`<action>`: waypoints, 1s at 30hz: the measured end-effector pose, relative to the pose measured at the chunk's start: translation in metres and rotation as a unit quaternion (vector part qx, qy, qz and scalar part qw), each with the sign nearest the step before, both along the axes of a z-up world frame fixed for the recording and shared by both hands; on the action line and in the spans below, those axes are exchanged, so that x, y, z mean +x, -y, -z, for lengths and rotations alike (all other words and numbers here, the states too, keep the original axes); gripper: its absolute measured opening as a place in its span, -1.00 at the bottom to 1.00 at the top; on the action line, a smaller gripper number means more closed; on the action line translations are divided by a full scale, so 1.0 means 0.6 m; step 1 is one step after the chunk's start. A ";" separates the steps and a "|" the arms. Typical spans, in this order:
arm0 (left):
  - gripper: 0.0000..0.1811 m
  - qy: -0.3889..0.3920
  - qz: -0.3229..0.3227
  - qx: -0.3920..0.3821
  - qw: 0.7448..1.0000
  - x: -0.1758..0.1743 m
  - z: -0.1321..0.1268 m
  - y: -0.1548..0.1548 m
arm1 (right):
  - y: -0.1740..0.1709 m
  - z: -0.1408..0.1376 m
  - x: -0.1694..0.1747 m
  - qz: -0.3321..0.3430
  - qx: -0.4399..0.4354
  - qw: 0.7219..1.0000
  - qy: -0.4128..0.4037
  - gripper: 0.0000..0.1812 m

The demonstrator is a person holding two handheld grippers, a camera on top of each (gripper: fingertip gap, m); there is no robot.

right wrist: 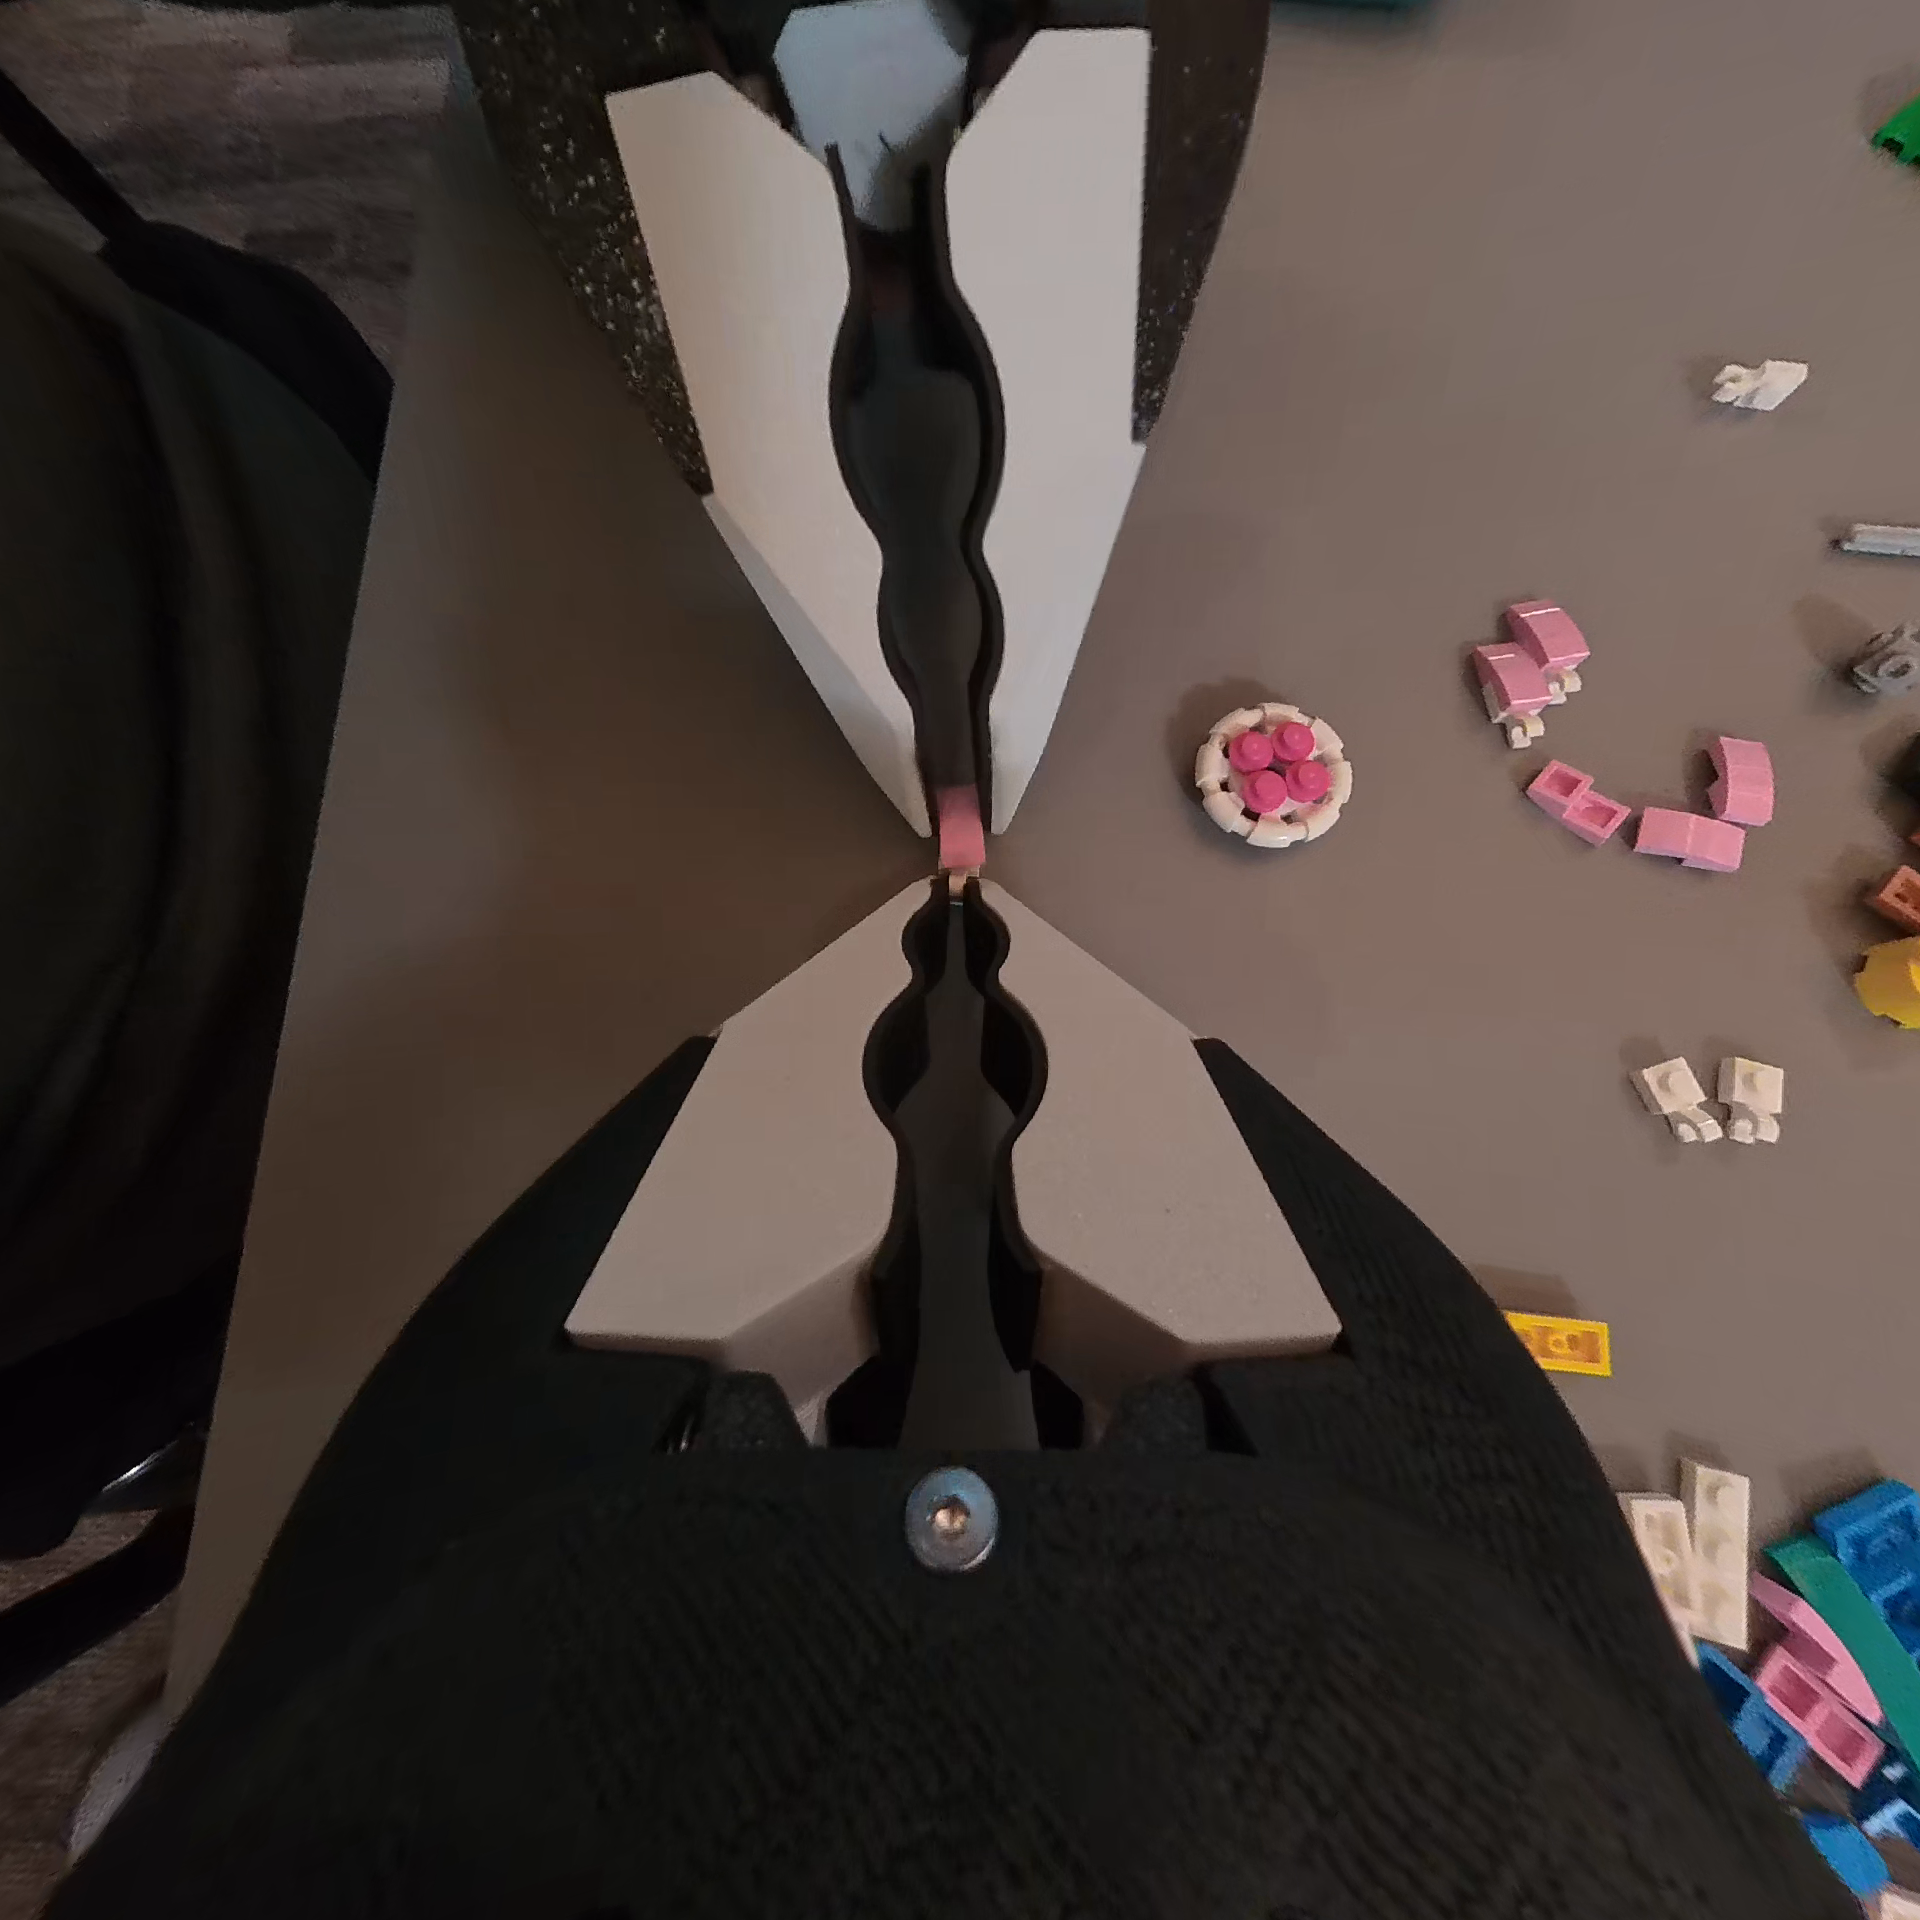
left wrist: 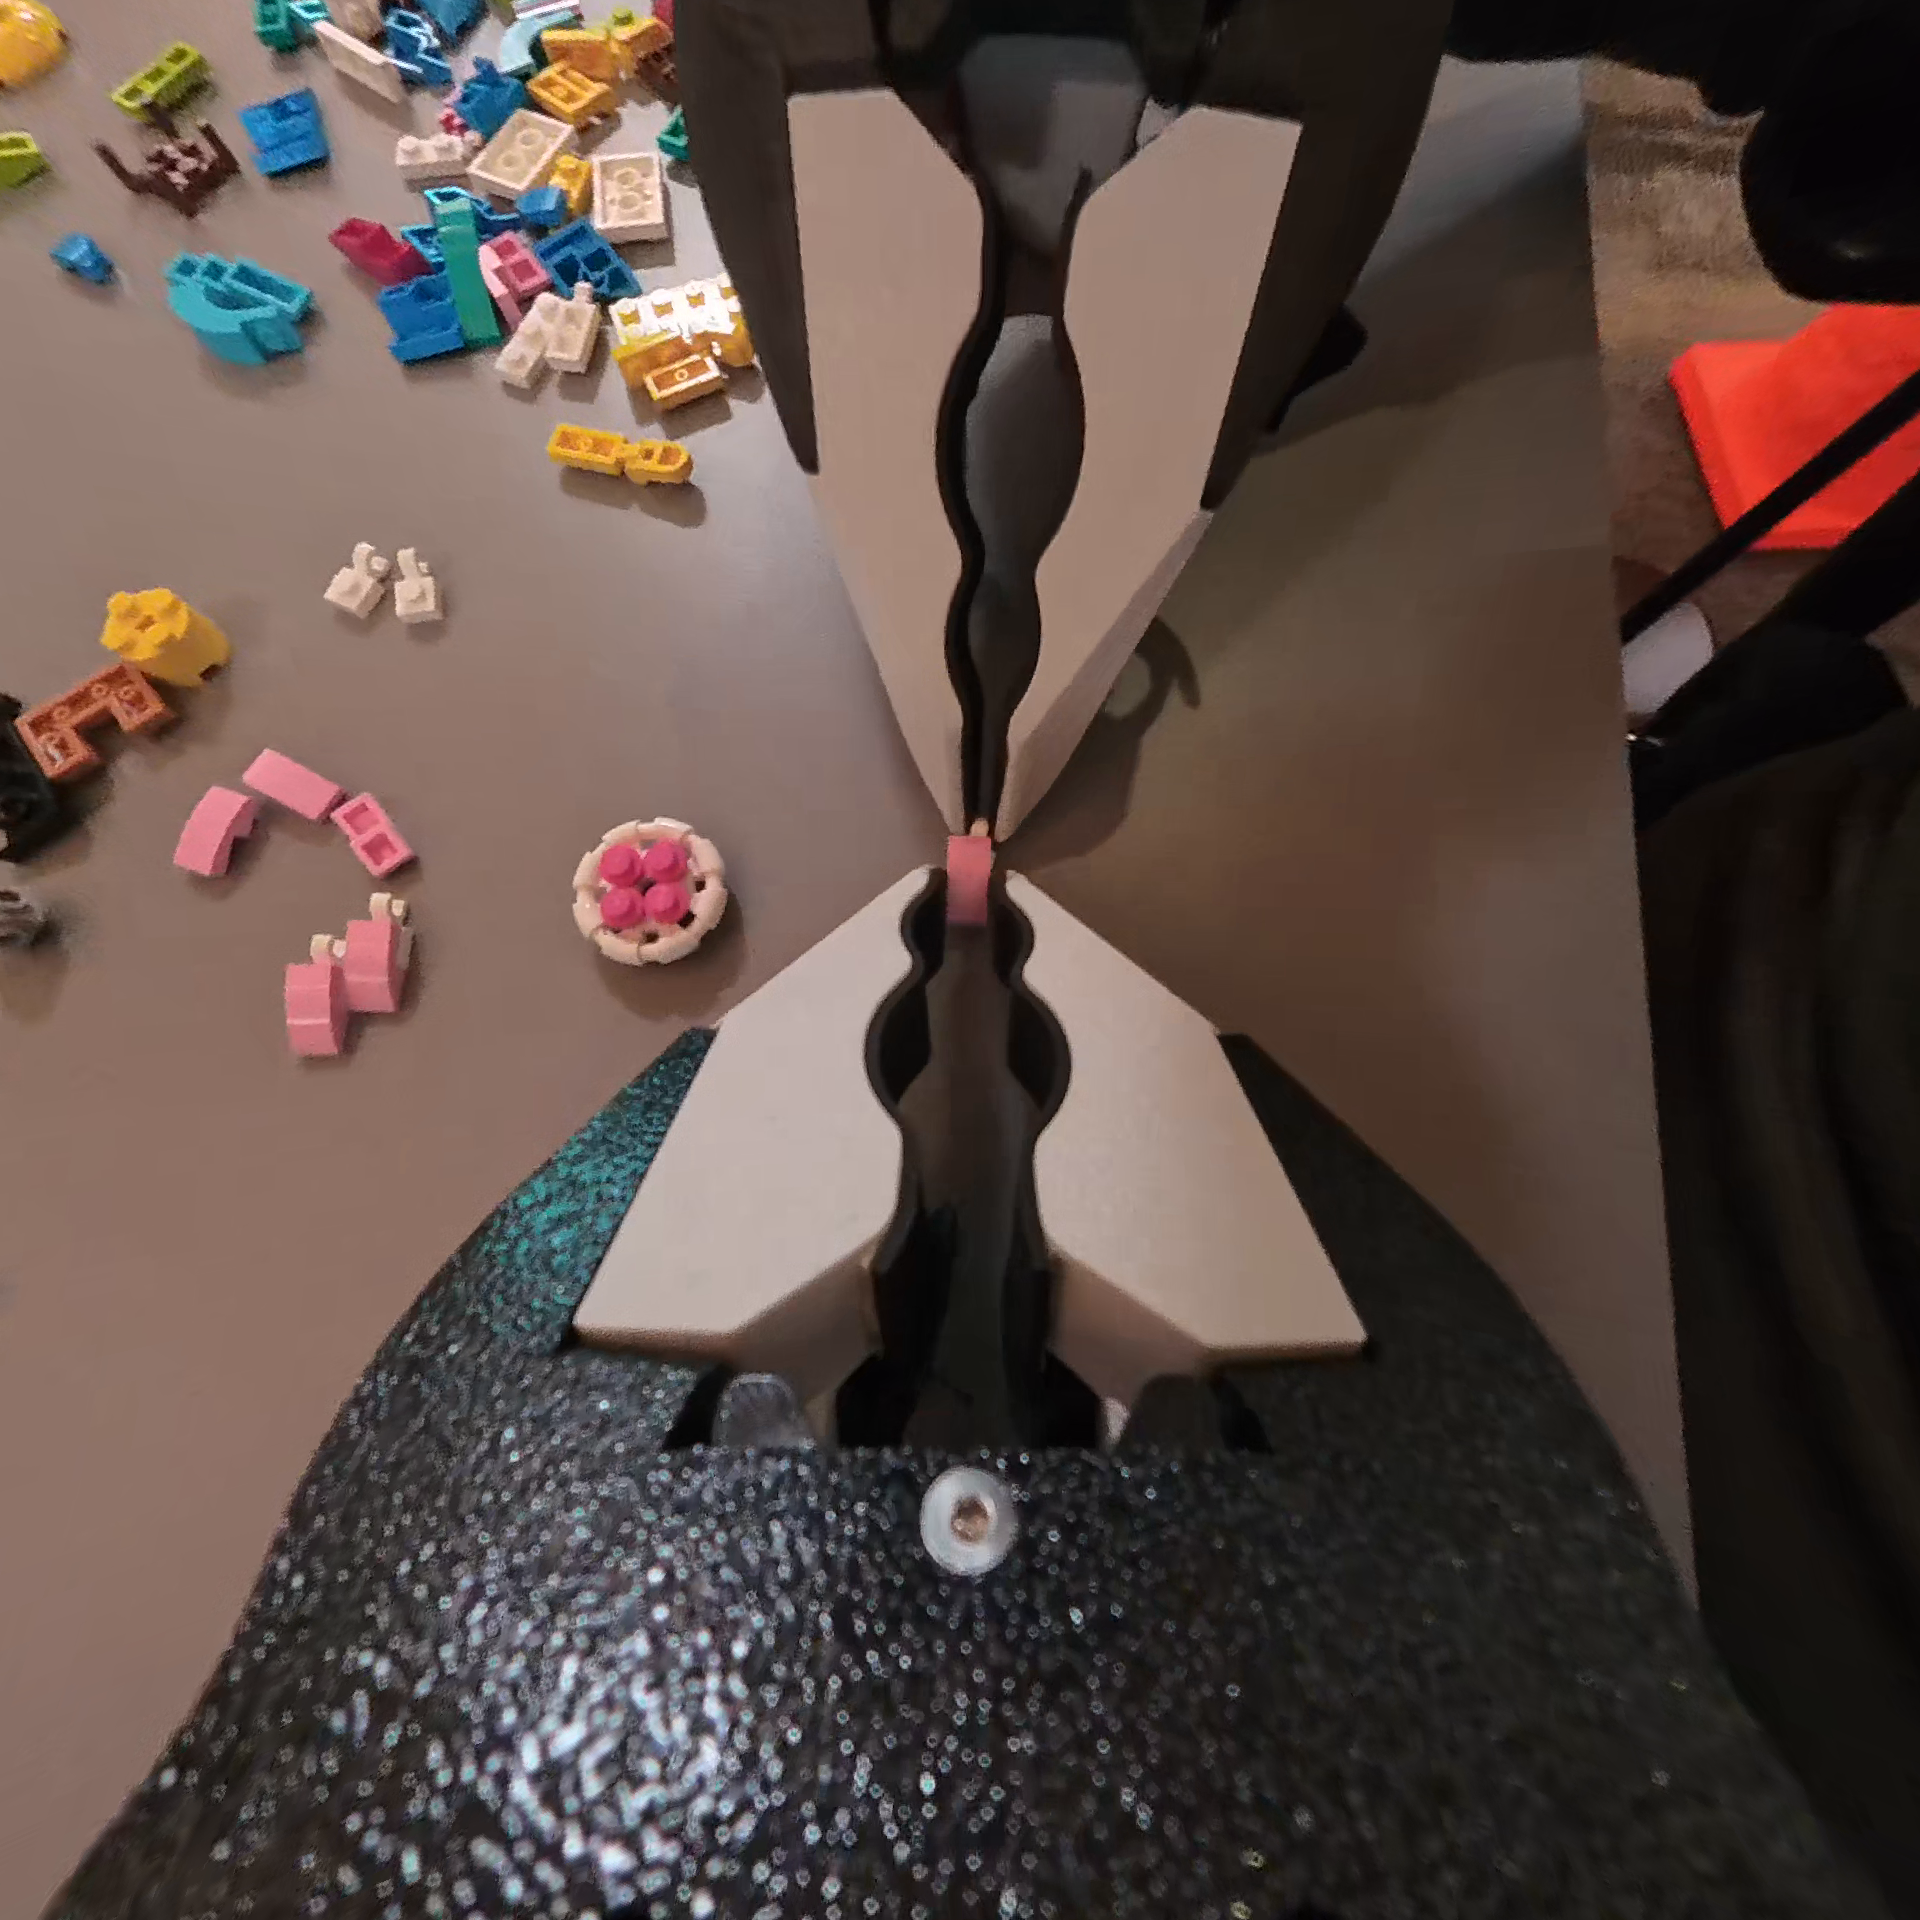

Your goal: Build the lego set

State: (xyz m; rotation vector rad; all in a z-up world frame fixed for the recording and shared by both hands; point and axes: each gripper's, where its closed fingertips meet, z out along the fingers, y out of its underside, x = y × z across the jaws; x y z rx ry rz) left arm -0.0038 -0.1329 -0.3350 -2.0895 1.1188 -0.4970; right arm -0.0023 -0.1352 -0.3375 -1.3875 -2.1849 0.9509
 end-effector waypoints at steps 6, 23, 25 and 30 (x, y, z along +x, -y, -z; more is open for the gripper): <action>-0.94 -0.057 0.046 -0.016 0.997 -0.001 0.006 0.004 | 0.001 0.000 0.000 -0.005 0.005 1.000 -0.004 -0.98; -0.71 -0.082 0.054 -0.004 0.995 -0.005 -0.004 0.012 | 0.000 -0.002 -0.001 0.011 -0.057 0.998 -0.017 -0.98; -0.61 -0.069 0.052 0.056 0.995 -0.002 -0.025 0.009 | -0.009 -0.002 -0.002 0.037 -0.062 0.997 -0.007 -0.98; -0.43 -0.137 0.047 0.271 0.952 -0.017 -0.065 -0.005 | -0.004 -0.046 -0.010 0.059 -0.127 0.990 -0.032 -0.99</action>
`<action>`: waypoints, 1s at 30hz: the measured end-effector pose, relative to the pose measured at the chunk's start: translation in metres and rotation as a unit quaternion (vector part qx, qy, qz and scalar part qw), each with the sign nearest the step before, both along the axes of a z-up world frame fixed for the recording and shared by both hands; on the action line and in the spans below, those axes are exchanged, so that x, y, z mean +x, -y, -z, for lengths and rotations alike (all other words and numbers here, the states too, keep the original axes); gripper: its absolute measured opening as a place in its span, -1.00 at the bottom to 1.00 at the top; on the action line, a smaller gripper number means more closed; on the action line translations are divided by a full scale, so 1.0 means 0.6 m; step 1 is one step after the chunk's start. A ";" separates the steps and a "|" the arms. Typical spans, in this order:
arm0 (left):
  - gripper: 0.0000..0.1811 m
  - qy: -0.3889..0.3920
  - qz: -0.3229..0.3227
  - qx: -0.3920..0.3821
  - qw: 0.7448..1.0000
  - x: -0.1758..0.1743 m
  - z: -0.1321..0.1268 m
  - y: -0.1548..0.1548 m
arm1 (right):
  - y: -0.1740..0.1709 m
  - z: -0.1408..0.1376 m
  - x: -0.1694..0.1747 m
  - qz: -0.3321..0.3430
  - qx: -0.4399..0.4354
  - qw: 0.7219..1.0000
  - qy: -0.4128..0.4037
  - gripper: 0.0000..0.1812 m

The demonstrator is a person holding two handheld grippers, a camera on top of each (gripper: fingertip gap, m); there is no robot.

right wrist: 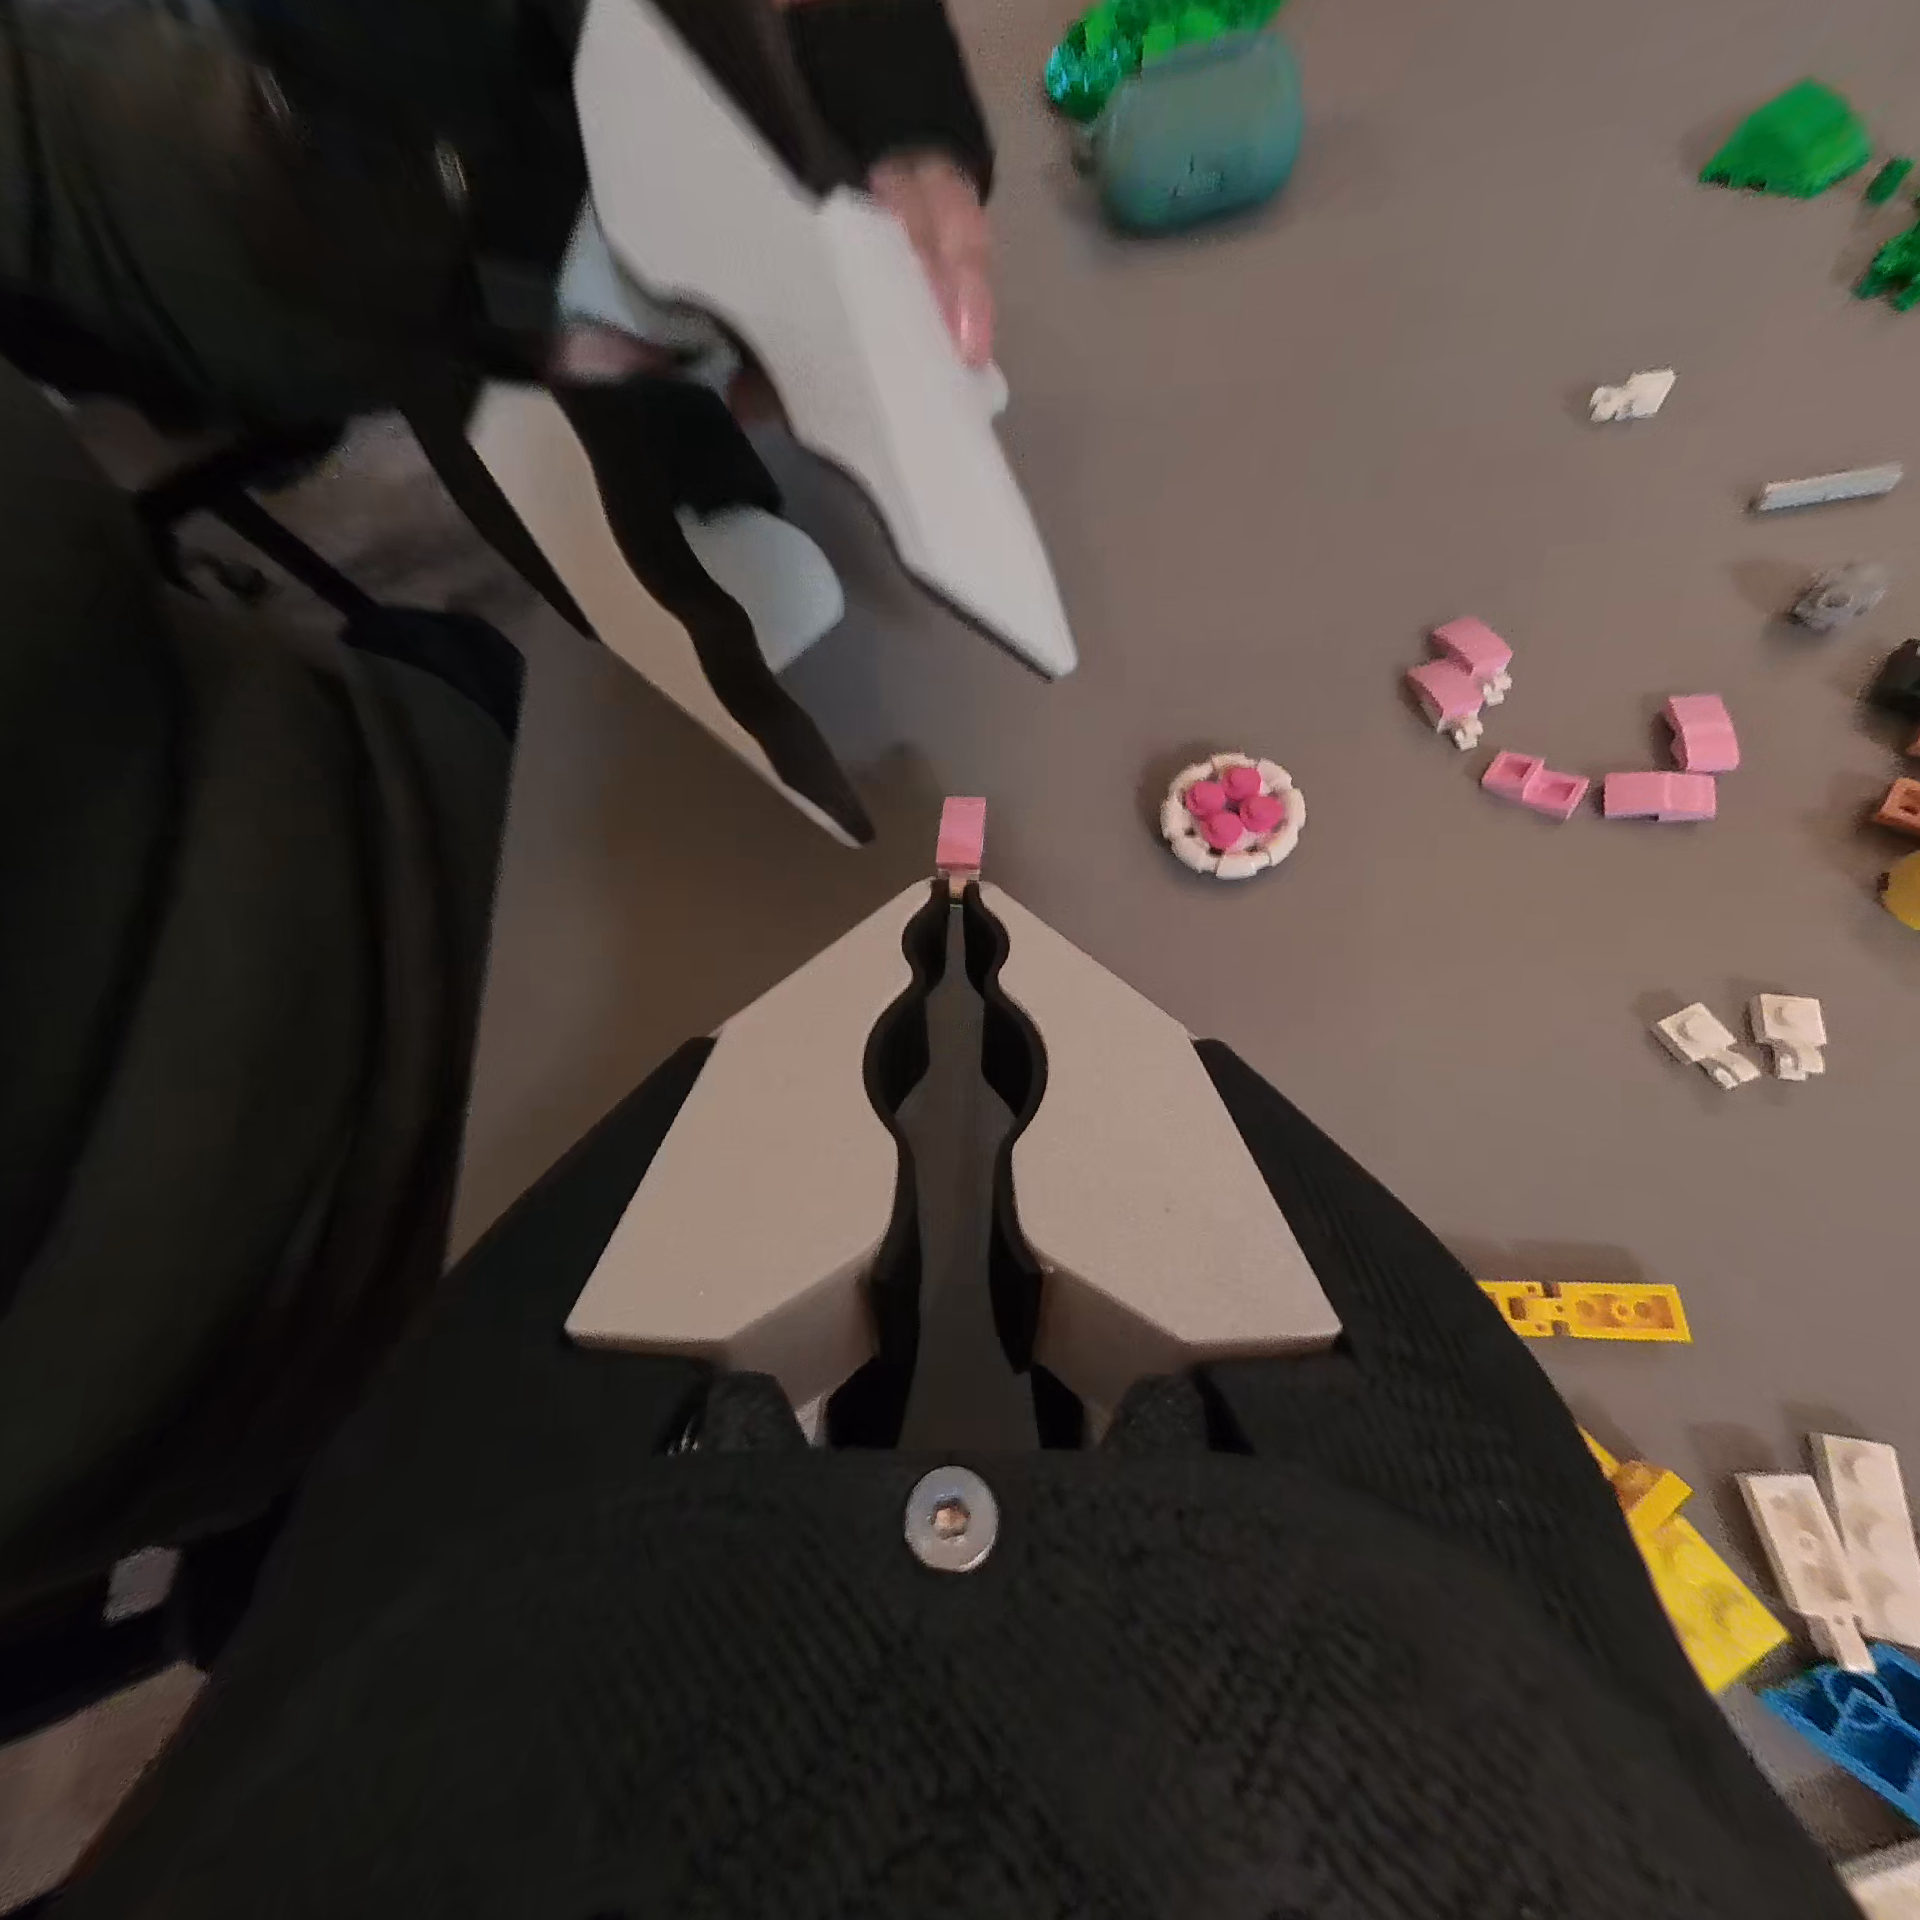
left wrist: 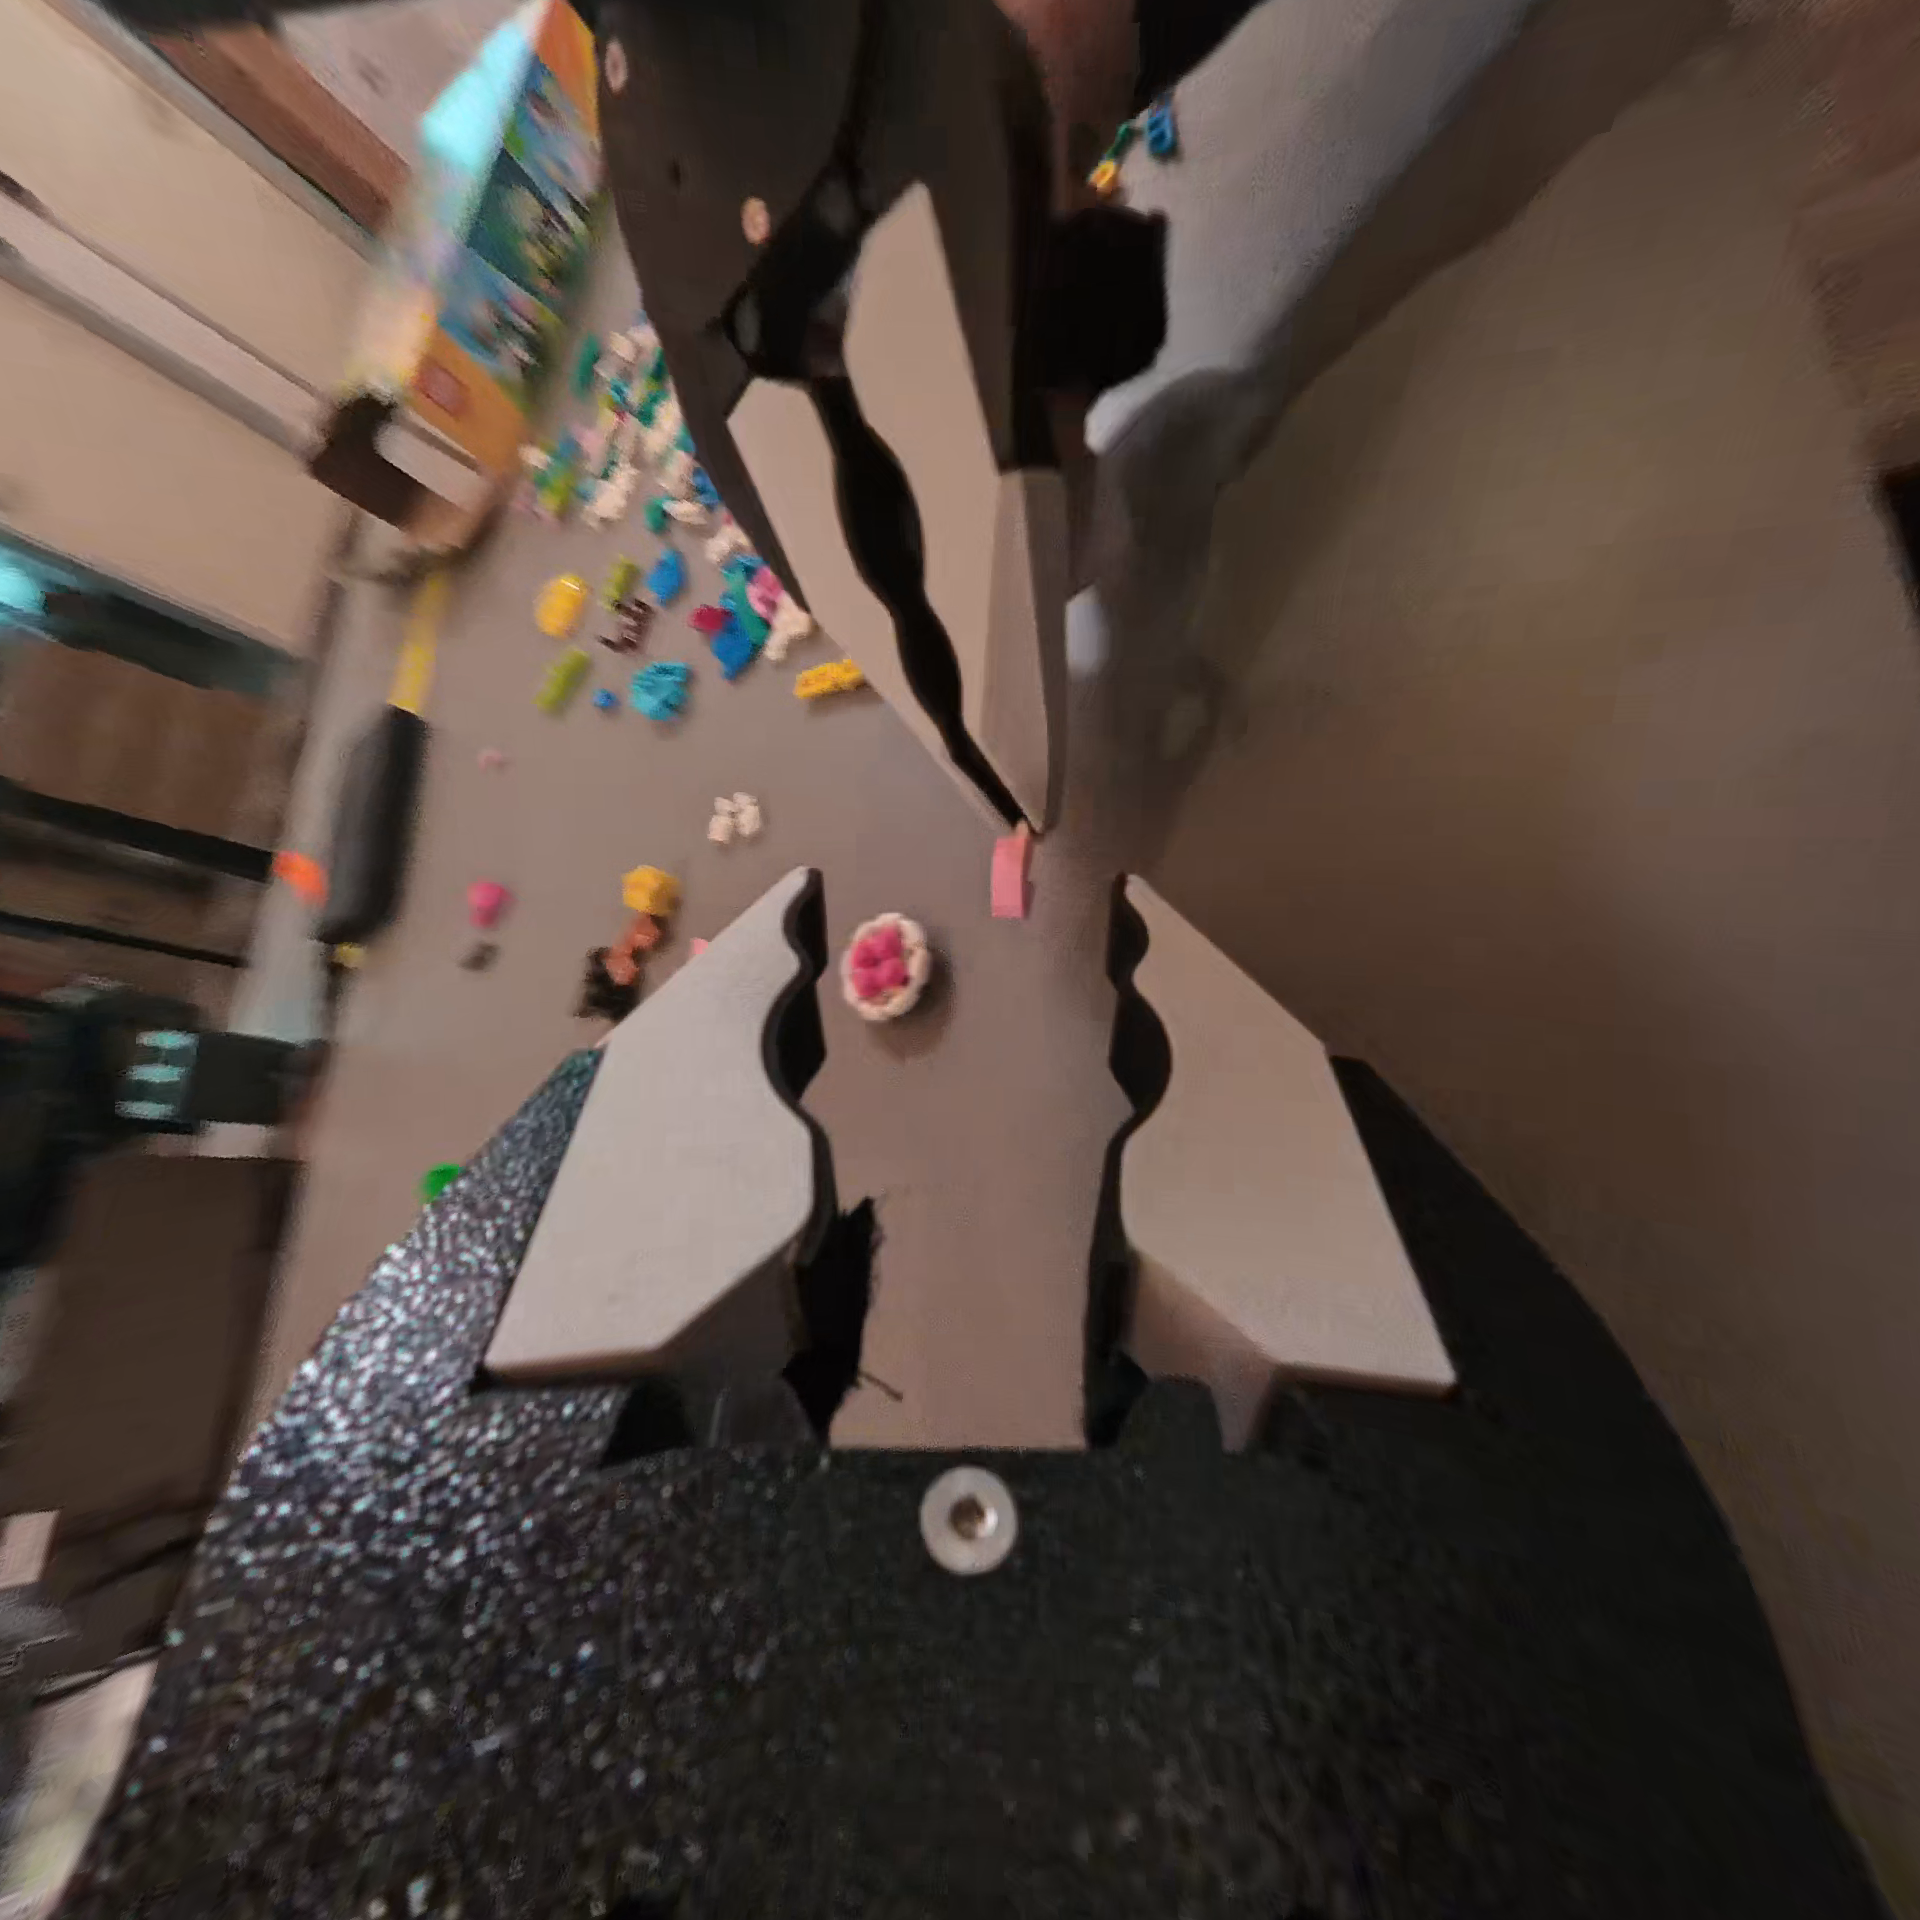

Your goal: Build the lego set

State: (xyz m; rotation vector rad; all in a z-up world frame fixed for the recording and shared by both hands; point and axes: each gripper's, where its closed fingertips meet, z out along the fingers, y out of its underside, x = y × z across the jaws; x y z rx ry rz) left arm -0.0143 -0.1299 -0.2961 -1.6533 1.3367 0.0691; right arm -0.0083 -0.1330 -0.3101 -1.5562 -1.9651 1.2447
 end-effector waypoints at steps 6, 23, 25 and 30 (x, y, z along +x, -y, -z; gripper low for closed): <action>-0.57 -0.027 0.028 0.166 0.985 0.010 -0.026 0.011 | 0.012 -0.034 0.001 0.006 -0.030 0.999 -0.008 -0.98; -0.93 -0.044 0.047 0.240 0.969 0.025 -0.037 0.018 | 0.031 -0.065 0.005 -0.004 -0.081 0.997 -0.016 -0.98; -0.93 -0.042 0.045 0.253 0.966 0.026 -0.042 0.019 | 0.031 -0.066 0.005 -0.005 -0.073 0.997 -0.018 -0.98; -0.93 -0.044 0.024 0.270 0.961 0.018 -0.047 0.013 | 0.023 -0.070 0.002 0.009 -0.039 0.999 -0.026 -0.98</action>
